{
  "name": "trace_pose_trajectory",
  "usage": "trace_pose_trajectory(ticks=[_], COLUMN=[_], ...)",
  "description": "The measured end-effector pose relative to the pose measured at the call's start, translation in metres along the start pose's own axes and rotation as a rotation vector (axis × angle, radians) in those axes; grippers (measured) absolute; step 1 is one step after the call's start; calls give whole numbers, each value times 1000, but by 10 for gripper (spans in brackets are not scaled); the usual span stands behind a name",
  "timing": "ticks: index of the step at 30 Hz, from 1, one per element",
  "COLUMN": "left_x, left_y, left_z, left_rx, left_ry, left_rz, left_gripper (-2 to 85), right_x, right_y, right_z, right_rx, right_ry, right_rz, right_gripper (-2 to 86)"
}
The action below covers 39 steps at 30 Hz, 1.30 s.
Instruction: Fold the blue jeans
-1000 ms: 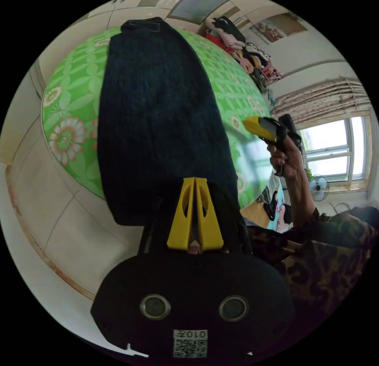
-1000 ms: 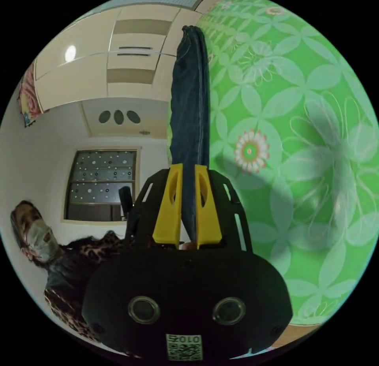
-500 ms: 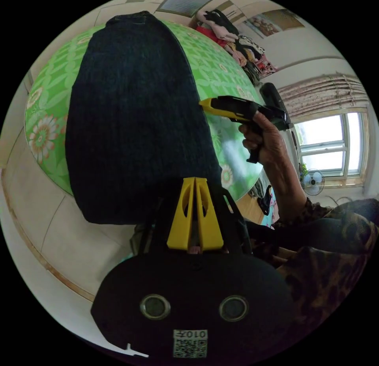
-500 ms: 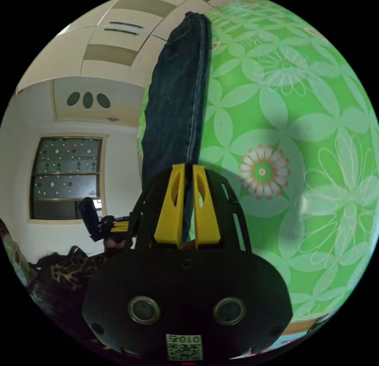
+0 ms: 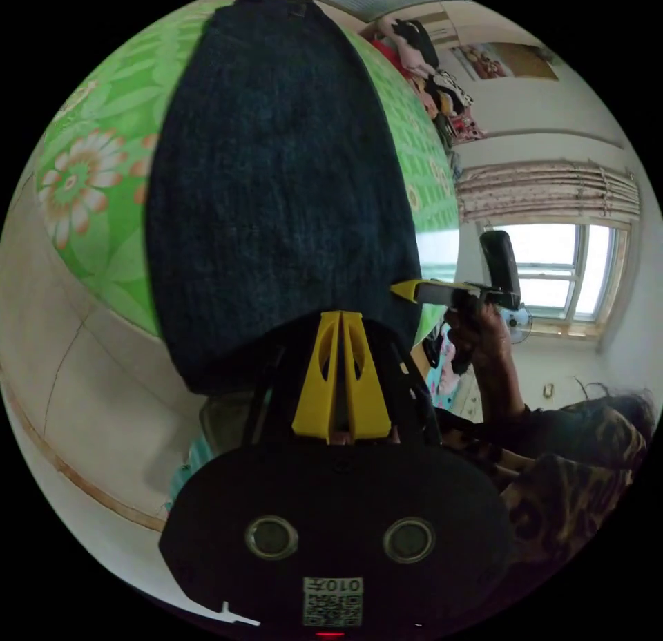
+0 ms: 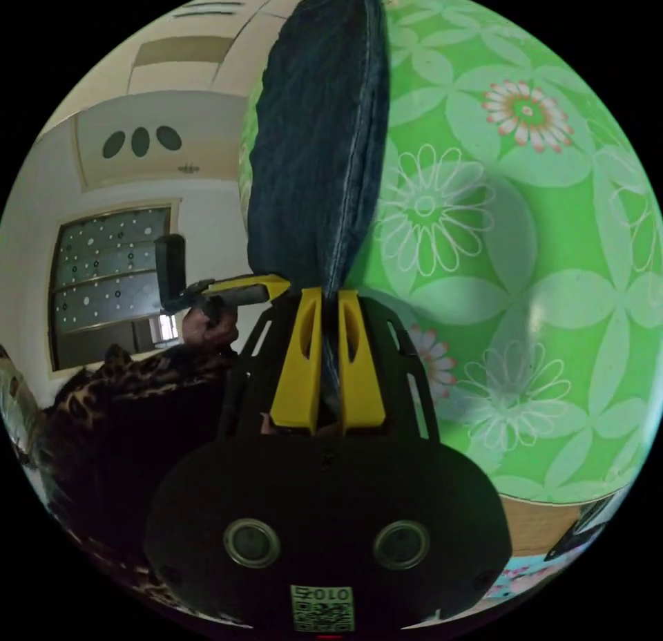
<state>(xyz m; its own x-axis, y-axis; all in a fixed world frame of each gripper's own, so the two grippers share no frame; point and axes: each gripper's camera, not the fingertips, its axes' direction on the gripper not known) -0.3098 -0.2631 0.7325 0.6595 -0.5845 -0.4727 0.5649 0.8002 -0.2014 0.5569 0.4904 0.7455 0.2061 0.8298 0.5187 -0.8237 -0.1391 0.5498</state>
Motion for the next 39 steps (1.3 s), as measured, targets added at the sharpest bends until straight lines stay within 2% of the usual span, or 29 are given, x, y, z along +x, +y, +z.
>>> trace_pose_trajectory(ticks=[2,4,5,7,10,13,18,20,22,27,34,39], left_x=[7,18,28,41,55,60,75,91,103,131,173,171], left_y=[-6,-8,-8,-10,-22,-45,-99,-131,-157,-219,-255,-279], left_z=[26,47,57,65,60,35,-18,-40,-46,-26,43,63], left_rx=[-121,-213,-248,-274,-268,-217,-136,-54,-25,-25,59,92], left_ry=[104,173,189,197,147,36,-212,-366,-454,-647,-1014,-972], left_rz=[73,136,195,267,348,419,557,626,687,832,1224,1305], left_gripper=[-2,-2,-2,-2,-2,-1,-2,-2,-2,-2,-3,-3], right_x=[-10,-20,-20,-11,18,33,46,51,62,71,31,24], right_y=[3,14,17,27,28,20,21,22,21,9,-18,-37], right_z=[-10,-31,-37,-54,-63,-57,-55,-57,-57,-41,-3,27], right_rx=[-23,-5,4,15,10,-13,84,135,164,156,149,168], right_ry=[152,392,439,608,715,763,638,591,509,467,764,869], right_rz=[7,67,97,213,348,378,357,346,351,384,532,663], right_gripper=[53,51,51,51,53,56,73,78,85,93,89,85])
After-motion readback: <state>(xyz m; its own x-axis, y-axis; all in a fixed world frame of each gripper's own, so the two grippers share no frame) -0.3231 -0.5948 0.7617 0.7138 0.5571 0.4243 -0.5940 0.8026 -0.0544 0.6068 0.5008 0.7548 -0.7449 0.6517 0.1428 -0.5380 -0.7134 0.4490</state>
